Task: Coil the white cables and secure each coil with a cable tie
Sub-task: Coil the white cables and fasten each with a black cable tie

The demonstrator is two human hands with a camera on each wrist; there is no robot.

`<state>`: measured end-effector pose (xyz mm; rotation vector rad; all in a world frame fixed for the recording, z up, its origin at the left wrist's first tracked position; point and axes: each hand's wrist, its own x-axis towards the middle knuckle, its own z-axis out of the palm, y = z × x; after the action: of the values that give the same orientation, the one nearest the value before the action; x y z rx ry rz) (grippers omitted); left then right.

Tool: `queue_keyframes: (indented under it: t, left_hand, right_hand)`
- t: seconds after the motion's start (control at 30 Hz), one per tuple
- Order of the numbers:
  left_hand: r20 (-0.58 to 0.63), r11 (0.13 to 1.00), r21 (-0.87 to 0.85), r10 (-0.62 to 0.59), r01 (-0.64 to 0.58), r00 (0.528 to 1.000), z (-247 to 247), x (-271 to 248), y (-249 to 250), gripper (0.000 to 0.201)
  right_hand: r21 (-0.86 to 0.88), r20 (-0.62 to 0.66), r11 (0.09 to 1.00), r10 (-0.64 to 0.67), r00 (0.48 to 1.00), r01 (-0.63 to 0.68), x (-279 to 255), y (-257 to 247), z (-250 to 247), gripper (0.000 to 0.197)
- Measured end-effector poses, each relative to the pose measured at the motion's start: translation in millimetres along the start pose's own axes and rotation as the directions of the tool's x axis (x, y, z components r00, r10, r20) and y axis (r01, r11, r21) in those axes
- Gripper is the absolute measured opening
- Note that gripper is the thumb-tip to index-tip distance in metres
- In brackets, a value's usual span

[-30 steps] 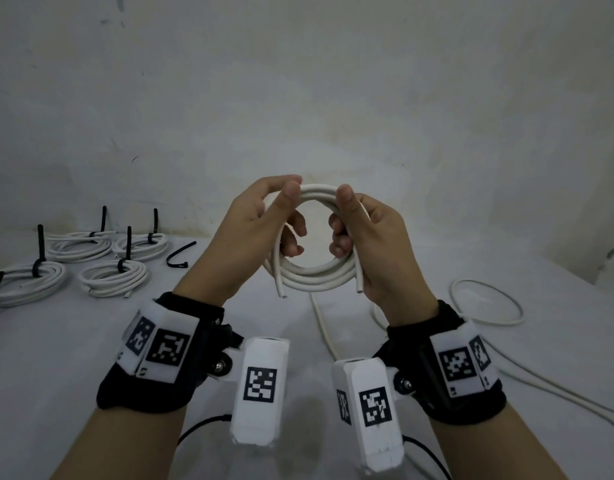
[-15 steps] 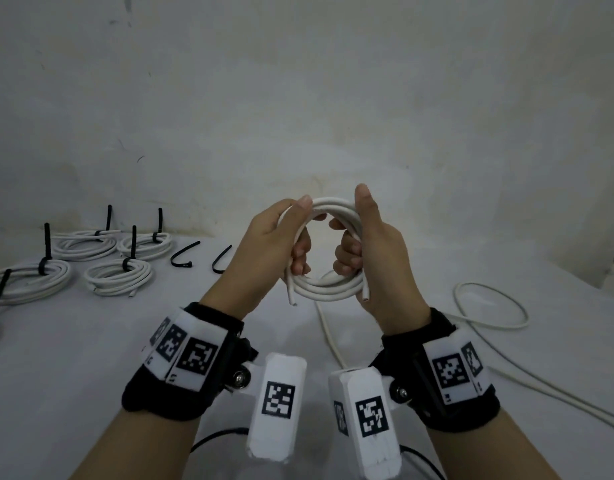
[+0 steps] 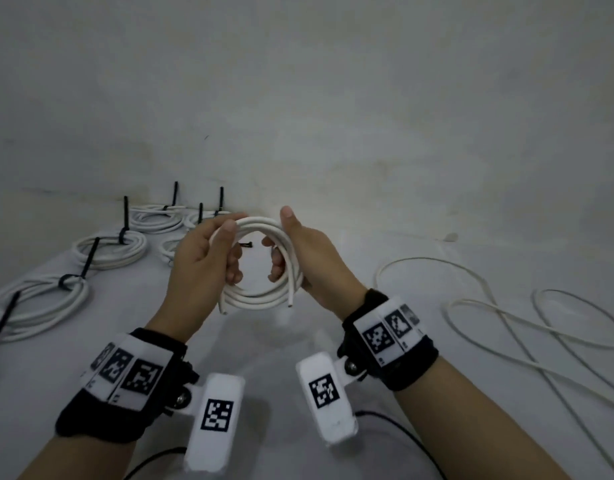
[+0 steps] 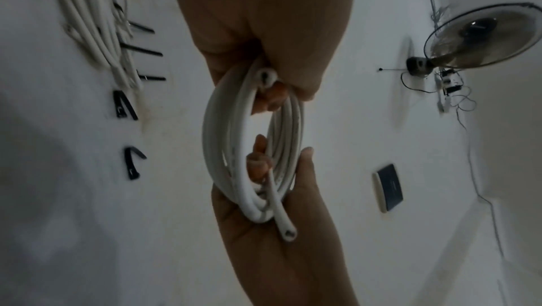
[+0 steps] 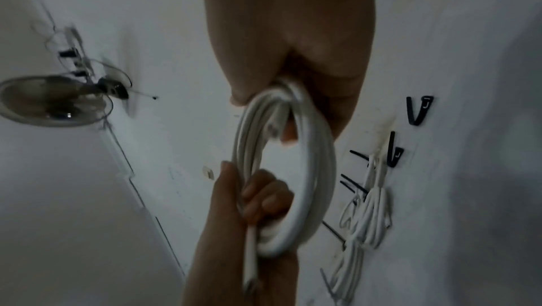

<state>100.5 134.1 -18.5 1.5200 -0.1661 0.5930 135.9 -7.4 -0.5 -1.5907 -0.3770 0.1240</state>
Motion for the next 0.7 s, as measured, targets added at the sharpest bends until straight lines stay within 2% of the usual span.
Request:
queue_keyframes:
  t: [0.07, 0.17, 0.23, 0.3, 0.4, 0.43, 0.5, 0.6, 0.7]
  left_hand:
    - [-0.073, 0.999, -0.024, -0.028, 0.027, 0.997, -14, 4, -9, 0.025]
    - [-0.150, 0.997, -0.062, -0.064, 0.055, 0.987, -30, 8, -18, 0.023]
    - [-0.216, 0.990, -0.118, -0.103, 0.078, 0.971, -39, 11, -24, 0.025]
    - [-0.257, 0.983, -0.154, -0.135, 0.097, 0.957, -40, 11, -28, 0.030]
    - [-0.294, 0.977, -0.168, -0.174, 0.129, 0.940, -46, 12, -38, 0.030]
    - [-0.301, 0.975, -0.174, -0.184, 0.136, 0.936, -47, 13, -41, 0.027]
    - [-0.312, 0.975, -0.179, -0.185, 0.134, 0.932, -49, 15, -46, 0.024]
    - [-0.337, 0.967, -0.211, -0.210, 0.144, 0.918, -52, 17, -52, 0.026]
    - [-0.341, 0.941, -0.280, -0.282, 0.189, 0.897, -53, 18, -60, 0.028]
  right_hand:
    - [-0.144, 0.035, 0.988, 0.053, 0.998, -0.047, 19, 1, 5, 0.062]
    - [-0.294, -0.057, 0.950, 0.088, 0.994, -0.101, 57, 8, 2, 0.051]
    - [-0.447, -0.109, 0.887, 0.071, 0.992, -0.113, 87, 21, -1, 0.039]
    - [-0.648, -0.112, 0.752, 0.060, 0.992, -0.119, 113, 31, -9, 0.033]
    - [-0.847, -0.056, 0.519, 0.128, 0.990, -0.115, 137, 41, -7, 0.029]
    - [-0.886, -0.027, 0.456, 0.140, 0.990, -0.089, 143, 44, -7, 0.024]
    - [-0.924, 0.007, 0.378, 0.166, 0.986, -0.057, 152, 50, -8, 0.026]
    - [-0.947, 0.020, 0.319, 0.201, 0.979, -0.046, 162, 59, -9, 0.029]
    - [-0.951, 0.031, 0.305, 0.238, 0.971, -0.045, 169, 62, -12, 0.017]
